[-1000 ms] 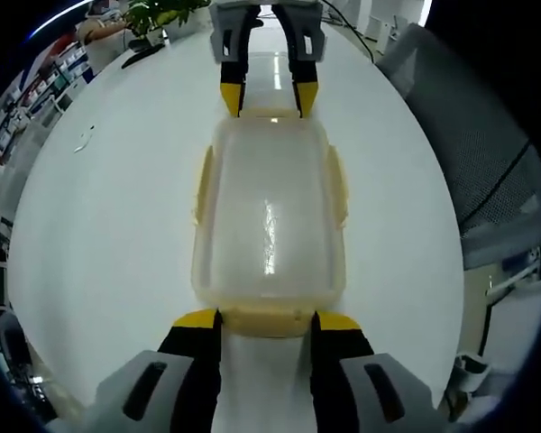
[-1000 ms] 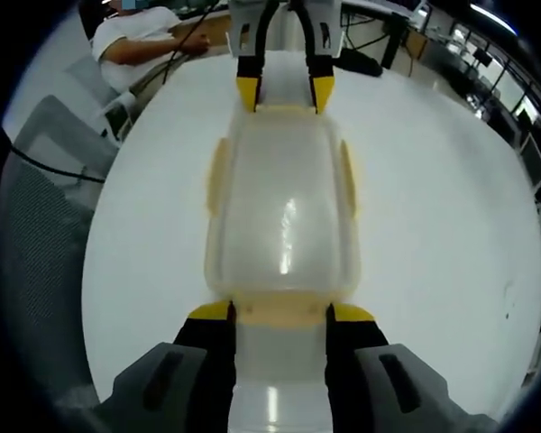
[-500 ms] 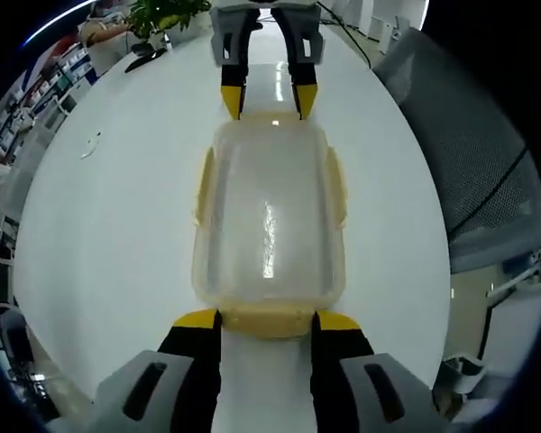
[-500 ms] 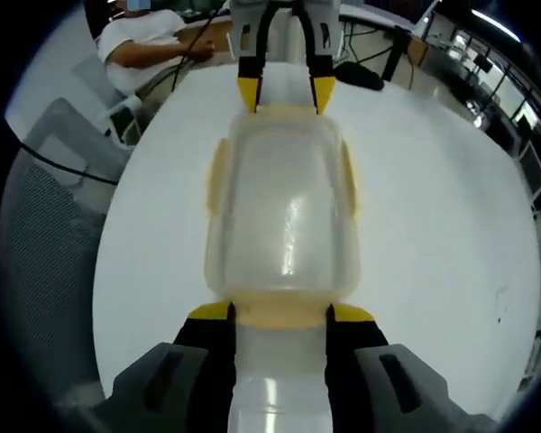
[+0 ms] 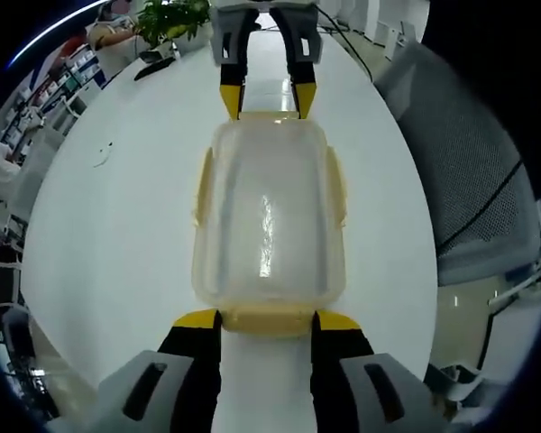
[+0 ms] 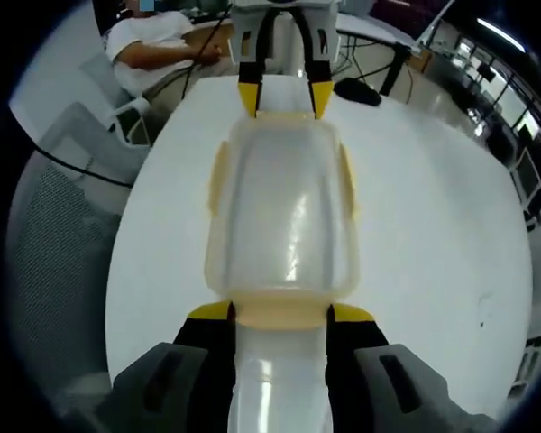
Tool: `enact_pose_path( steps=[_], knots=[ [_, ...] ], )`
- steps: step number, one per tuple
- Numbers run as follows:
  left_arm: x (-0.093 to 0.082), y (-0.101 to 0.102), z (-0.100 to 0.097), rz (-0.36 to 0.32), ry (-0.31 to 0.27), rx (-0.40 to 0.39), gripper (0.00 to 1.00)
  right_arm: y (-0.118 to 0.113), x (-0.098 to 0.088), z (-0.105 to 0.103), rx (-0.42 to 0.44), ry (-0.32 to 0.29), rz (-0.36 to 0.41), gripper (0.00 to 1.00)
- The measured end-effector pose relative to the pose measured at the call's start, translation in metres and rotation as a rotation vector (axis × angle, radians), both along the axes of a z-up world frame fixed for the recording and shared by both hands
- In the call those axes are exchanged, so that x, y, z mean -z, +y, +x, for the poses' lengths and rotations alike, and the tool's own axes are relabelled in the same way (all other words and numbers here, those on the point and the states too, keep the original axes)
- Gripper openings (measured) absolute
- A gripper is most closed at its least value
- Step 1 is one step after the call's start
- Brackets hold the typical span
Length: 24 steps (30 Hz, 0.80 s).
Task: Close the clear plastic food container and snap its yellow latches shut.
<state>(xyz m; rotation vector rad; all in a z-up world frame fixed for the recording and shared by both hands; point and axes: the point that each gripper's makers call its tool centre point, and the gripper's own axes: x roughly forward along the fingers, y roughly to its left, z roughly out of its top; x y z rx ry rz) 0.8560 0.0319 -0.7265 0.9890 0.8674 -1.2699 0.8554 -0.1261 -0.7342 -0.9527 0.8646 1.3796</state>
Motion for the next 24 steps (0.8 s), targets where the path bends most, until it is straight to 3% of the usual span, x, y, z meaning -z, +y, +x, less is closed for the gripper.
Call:
enact_pose_path(
  steps=[24],
  knots=[
    [-0.029,-0.047,-0.002,-0.062,-0.018,0.011,0.32,-0.047,-0.034,-0.003,0.004,-0.021,-0.009,0.35]
  ],
)
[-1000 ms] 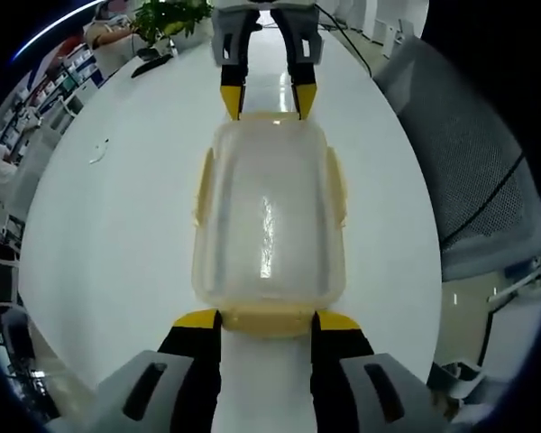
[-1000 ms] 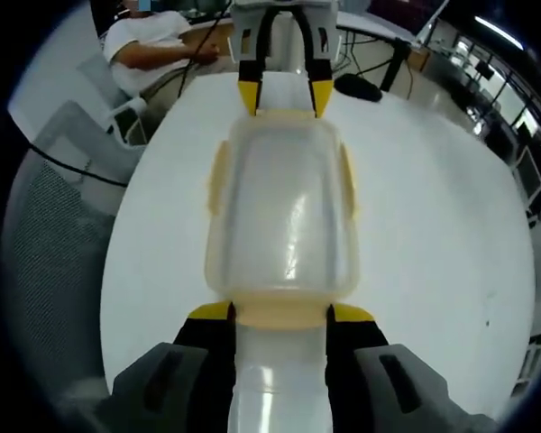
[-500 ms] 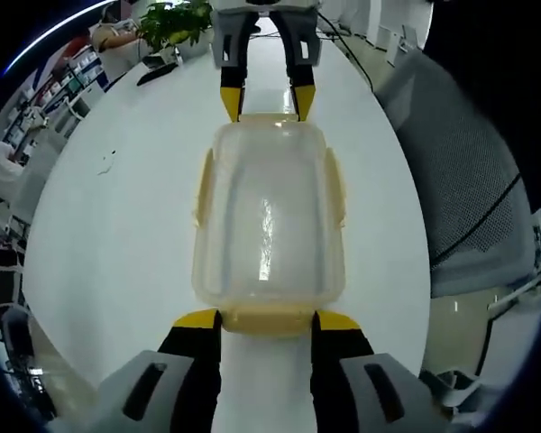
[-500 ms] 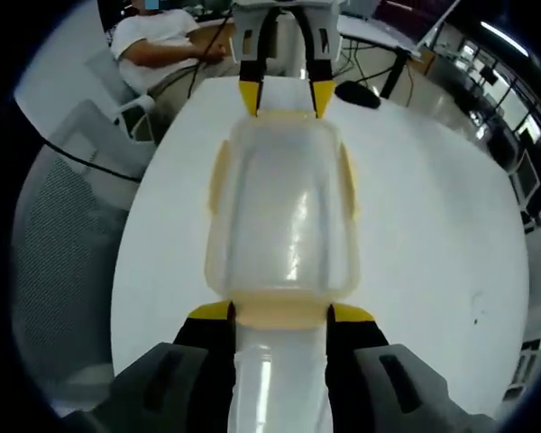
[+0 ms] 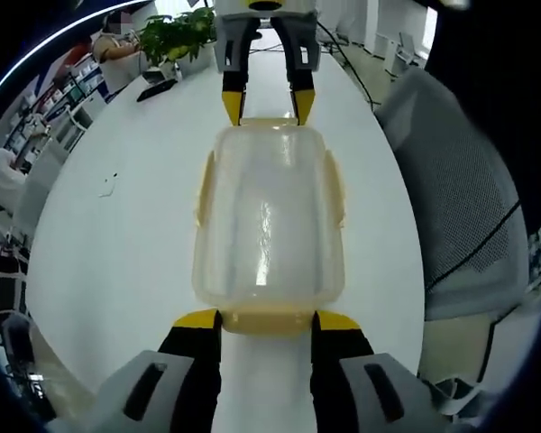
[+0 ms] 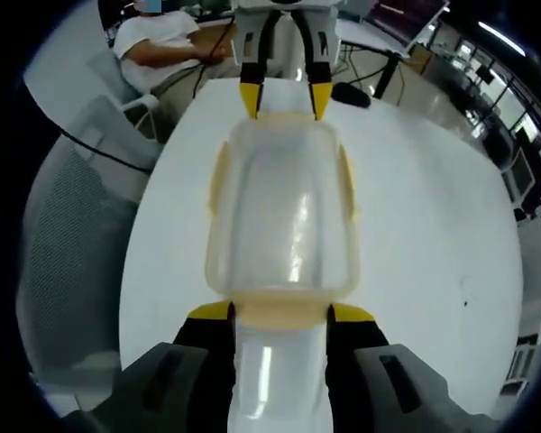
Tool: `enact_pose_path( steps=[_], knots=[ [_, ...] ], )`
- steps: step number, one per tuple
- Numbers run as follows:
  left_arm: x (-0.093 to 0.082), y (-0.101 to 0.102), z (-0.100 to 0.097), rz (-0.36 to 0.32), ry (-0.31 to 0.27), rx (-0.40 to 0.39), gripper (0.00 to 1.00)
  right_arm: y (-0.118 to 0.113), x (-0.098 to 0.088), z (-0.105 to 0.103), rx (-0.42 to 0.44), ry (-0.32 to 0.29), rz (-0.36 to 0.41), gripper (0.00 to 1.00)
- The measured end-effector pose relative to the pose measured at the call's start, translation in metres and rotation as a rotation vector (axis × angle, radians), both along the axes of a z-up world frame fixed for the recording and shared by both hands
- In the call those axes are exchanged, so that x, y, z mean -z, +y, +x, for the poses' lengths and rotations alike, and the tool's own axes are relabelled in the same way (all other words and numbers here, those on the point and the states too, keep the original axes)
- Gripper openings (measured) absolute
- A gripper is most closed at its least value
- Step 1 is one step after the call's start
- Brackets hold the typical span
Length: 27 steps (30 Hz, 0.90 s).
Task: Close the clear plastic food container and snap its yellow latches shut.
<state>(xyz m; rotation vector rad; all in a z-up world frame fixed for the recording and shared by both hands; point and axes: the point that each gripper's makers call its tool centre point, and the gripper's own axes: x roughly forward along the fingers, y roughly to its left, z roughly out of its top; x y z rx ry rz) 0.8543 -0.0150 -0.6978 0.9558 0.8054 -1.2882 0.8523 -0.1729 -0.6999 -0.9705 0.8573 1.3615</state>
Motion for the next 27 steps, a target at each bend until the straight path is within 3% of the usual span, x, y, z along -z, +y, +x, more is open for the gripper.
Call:
enact_pose_path(
  steps=[27],
  knots=[
    [-0.011,-0.058,0.003,-0.024,-0.013,0.012,0.32,-0.063,-0.008,-0.003,0.017,-0.034,-0.032,0.35]
  ],
)
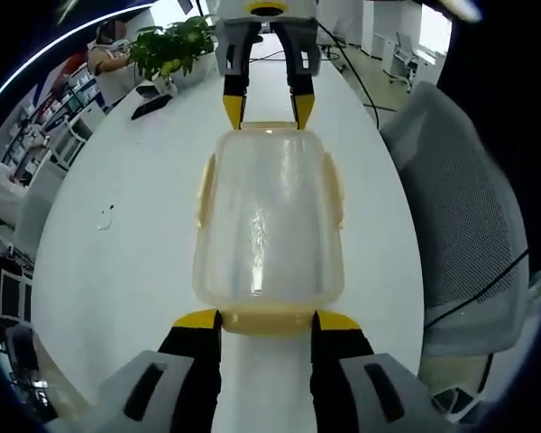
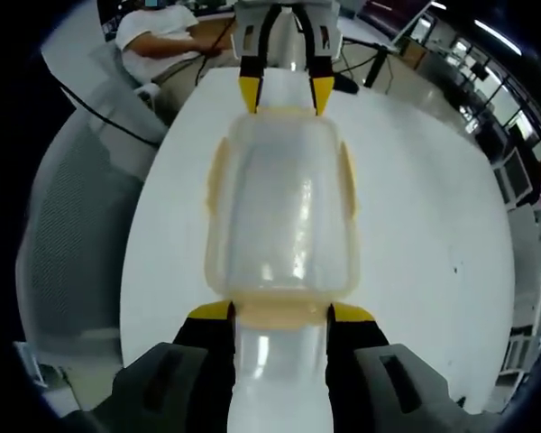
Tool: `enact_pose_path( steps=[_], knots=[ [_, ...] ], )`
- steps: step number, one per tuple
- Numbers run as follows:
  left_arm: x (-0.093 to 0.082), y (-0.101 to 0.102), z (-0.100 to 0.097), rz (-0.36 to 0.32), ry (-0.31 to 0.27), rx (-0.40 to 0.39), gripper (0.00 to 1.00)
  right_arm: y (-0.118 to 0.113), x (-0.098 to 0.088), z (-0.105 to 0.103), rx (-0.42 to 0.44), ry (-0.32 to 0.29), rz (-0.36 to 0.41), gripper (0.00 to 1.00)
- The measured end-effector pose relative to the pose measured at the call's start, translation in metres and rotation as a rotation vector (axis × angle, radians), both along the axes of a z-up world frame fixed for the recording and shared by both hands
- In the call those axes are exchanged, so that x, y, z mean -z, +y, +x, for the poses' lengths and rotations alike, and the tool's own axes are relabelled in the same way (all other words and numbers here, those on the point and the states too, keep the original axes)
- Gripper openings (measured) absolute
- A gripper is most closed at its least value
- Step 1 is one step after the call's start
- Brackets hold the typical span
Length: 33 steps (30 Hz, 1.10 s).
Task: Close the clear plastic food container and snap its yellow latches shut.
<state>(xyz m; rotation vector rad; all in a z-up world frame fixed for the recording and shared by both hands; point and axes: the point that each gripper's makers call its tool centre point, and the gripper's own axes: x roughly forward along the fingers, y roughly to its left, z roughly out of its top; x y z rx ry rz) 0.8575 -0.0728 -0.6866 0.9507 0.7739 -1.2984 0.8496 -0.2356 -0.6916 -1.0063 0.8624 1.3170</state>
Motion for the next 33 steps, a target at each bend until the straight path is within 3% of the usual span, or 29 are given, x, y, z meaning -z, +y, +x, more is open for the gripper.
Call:
enact_pose_path(
  steps=[33],
  knots=[
    [0.005,-0.073,0.009,-0.006,-0.002,0.026,0.32,-0.071,0.009,0.004,0.036,0.011,-0.035,0.36]
  ],
)
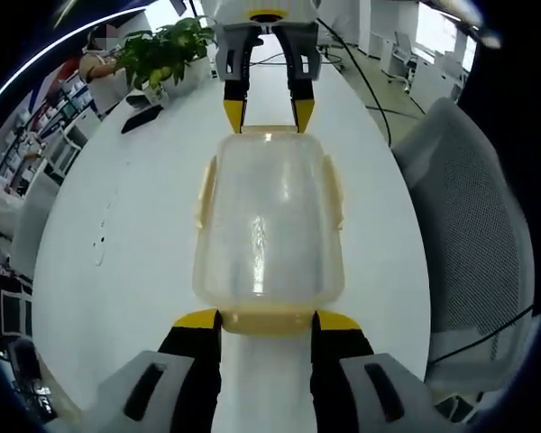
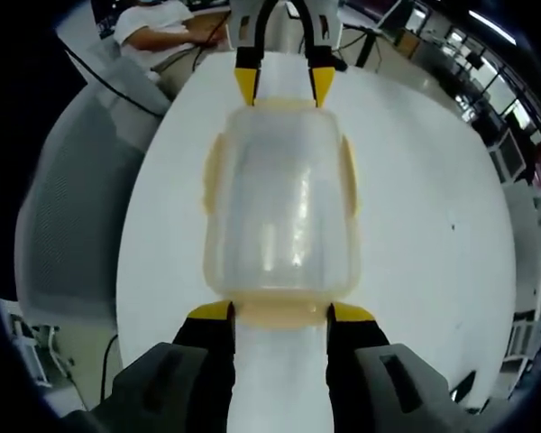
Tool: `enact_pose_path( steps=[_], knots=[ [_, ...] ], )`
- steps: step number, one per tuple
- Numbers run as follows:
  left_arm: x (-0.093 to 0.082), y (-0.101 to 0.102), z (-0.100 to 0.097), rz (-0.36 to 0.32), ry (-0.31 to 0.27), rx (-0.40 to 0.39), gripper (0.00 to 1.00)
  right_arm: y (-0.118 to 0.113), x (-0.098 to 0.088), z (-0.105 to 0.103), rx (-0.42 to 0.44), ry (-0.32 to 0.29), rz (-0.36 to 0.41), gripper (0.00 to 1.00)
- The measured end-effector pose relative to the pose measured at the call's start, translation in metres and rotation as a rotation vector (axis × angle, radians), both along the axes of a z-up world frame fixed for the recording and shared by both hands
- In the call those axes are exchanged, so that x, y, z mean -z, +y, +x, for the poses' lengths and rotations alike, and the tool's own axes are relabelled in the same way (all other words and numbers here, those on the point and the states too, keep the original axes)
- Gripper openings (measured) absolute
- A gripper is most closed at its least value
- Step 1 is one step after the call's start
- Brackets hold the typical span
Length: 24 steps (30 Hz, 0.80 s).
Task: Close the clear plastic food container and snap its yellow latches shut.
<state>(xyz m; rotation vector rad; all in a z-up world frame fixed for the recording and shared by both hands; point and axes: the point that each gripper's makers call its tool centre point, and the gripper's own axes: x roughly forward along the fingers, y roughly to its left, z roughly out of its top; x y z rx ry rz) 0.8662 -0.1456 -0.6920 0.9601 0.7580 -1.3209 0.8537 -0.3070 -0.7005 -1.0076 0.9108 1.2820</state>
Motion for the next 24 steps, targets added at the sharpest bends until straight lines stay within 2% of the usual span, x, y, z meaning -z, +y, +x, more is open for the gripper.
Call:
enact_pose_path(
  steps=[24],
  knots=[
    [0.018,-0.039,0.004,-0.006,0.027,0.033,0.32,-0.038,0.018,-0.001,0.034,0.031,-0.043,0.36]
  ],
)
